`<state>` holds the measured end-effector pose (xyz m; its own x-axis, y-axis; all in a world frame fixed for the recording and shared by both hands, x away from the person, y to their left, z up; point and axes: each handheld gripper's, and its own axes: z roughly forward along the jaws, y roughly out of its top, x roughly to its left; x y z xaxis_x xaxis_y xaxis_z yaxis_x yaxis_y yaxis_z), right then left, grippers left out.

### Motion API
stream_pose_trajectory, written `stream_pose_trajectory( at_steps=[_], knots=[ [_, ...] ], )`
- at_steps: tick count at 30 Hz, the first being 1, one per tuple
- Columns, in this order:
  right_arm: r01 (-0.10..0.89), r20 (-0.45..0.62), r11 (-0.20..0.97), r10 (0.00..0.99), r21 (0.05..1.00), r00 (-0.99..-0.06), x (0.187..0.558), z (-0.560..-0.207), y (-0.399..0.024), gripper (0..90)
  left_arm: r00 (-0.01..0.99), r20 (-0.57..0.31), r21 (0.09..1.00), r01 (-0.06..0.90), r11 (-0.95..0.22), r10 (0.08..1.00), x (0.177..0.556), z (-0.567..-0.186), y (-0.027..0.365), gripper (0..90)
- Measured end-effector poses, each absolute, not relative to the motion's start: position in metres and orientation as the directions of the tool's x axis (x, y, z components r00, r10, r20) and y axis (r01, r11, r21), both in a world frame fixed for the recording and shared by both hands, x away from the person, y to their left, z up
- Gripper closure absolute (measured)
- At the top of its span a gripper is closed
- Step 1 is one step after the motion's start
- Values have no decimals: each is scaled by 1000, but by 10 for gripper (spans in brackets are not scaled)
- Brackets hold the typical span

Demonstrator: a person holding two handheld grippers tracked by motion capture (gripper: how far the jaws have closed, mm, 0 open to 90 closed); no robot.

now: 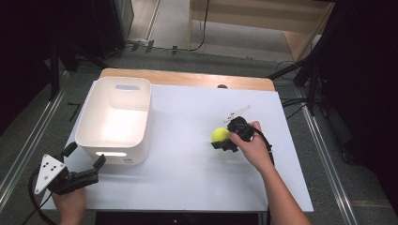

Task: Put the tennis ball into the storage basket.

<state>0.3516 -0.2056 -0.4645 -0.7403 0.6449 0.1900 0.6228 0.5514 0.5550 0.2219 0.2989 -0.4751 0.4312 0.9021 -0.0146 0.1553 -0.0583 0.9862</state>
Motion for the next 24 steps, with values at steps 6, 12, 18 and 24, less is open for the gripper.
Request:
stream_pose_trajectory(
  at_steps=[6,12,18,24],
  knots=[
    [616,187,556,639,558,-746,354,-457,-200,236,432,-14,986,154,-58,902,222,-475,299,0],
    [601,181,571,624,559,-760,357,-452,-193,236,432,-18,986,155,-55,902,222,-475,299,0],
    [584,173,581,609,567,-774,361,-442,-186,236,432,-19,987,154,-53,902,222,-475,300,0],
    [571,165,590,599,571,-783,364,-433,-178,236,433,-19,987,154,-53,901,222,-475,300,0]
  ],
)
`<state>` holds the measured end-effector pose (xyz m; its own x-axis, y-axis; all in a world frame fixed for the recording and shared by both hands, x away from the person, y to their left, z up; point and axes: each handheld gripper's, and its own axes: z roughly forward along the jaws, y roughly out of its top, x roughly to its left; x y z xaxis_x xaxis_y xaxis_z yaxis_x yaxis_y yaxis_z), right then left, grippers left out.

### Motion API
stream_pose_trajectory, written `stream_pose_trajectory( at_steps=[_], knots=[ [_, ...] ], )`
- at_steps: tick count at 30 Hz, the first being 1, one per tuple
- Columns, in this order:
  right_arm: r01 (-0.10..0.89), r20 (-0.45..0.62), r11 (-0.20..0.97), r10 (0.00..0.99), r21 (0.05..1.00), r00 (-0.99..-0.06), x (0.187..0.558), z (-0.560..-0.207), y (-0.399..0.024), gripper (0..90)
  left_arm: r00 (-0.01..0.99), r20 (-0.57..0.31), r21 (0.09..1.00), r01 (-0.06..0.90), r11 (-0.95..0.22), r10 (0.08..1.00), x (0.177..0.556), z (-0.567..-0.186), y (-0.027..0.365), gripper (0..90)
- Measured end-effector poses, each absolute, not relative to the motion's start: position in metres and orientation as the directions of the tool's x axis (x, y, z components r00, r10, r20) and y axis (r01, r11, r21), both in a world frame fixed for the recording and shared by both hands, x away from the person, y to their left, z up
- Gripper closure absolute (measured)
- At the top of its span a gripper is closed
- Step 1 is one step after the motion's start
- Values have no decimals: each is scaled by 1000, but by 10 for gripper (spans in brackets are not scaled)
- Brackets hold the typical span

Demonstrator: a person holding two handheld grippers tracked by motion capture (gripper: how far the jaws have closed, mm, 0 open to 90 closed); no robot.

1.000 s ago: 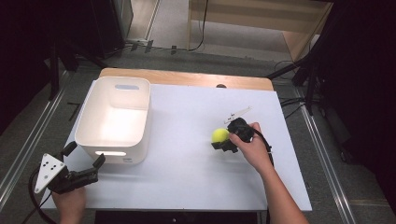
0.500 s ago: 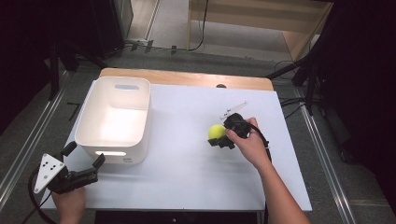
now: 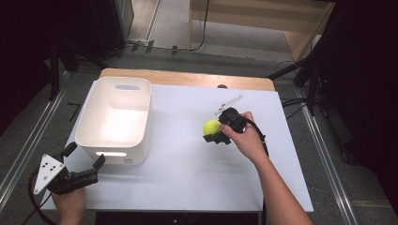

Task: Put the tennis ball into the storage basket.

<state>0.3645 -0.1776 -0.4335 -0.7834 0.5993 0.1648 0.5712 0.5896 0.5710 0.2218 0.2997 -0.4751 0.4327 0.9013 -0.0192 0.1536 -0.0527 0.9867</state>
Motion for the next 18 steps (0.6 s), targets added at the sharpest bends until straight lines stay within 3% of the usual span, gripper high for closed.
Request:
stream_pose_trajectory(
  at_steps=[18],
  knots=[
    [535,149,620,563,575,-813,373,-416,-158,236,435,-22,987,153,-50,900,222,-475,300,0]
  ],
)
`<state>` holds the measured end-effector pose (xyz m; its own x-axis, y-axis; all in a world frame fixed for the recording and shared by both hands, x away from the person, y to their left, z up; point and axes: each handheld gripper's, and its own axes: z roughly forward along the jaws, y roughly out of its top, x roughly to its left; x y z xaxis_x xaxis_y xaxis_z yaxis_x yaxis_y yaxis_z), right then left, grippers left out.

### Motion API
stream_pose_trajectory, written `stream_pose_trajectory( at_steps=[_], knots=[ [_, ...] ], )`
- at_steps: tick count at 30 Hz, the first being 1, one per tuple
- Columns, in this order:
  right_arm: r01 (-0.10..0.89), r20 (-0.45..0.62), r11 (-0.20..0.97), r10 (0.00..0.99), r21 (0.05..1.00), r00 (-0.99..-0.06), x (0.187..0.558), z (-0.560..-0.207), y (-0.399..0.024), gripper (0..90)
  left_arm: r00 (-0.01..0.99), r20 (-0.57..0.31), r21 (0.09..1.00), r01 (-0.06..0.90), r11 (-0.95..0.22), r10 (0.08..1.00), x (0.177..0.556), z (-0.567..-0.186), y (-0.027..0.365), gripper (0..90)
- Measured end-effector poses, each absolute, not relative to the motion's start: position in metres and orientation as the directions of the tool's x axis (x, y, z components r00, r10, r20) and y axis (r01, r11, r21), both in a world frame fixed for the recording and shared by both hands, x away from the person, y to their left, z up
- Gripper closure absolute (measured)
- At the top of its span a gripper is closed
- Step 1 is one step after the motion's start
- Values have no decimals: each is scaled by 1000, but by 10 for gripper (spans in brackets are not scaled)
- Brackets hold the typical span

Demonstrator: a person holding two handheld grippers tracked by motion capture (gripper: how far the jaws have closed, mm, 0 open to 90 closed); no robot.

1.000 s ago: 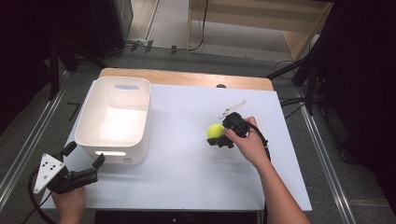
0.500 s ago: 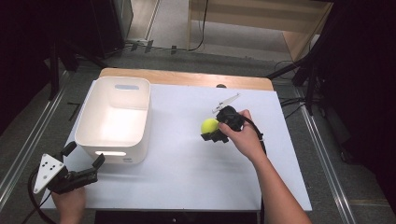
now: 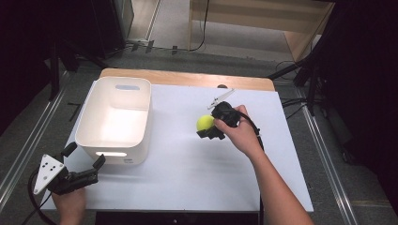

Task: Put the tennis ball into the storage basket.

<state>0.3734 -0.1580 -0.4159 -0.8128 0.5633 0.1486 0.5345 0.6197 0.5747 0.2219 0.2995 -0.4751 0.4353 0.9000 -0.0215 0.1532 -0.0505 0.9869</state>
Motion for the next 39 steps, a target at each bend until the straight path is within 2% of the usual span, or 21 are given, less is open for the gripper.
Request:
stream_pose_trajectory(
  at_steps=[39],
  knots=[
    [480,146,658,496,580,-856,381,-396,-120,236,438,-25,987,154,-47,898,222,-475,300,0]
  ],
)
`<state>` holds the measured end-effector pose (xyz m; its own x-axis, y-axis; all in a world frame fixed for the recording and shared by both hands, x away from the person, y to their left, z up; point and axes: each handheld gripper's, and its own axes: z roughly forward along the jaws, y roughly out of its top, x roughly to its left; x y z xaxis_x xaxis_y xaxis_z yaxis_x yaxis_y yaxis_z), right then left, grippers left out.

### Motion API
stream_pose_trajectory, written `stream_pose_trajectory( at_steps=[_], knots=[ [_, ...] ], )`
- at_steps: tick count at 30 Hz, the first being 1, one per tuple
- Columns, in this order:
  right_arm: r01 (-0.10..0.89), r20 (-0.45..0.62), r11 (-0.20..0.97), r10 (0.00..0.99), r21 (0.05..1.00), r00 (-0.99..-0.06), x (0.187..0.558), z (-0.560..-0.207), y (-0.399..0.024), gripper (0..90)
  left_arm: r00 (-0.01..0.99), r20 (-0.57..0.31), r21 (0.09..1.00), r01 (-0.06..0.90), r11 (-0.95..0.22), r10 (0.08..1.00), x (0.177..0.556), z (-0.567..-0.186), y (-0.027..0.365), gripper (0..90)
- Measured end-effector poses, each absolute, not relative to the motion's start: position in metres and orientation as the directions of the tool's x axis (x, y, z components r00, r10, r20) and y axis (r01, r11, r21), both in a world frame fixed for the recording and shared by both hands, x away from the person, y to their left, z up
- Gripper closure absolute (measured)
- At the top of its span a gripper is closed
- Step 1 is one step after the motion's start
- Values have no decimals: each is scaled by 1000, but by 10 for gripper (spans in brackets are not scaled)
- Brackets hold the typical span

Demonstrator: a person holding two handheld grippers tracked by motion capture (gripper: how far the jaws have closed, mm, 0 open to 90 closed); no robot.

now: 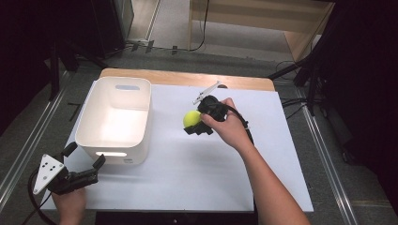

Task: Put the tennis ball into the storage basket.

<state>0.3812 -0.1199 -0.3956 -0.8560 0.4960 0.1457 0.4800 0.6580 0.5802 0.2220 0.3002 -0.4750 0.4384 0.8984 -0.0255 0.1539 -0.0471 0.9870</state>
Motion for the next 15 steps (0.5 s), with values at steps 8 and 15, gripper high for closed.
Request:
stream_pose_trajectory(
  at_steps=[8,15],
  knots=[
    [473,143,662,489,582,-860,383,-395,-114,237,439,-26,987,154,-47,898,222,-475,300,0],
    [470,143,665,485,581,-863,384,-395,-110,237,440,-26,987,154,-47,898,222,-475,300,0]
  ],
)
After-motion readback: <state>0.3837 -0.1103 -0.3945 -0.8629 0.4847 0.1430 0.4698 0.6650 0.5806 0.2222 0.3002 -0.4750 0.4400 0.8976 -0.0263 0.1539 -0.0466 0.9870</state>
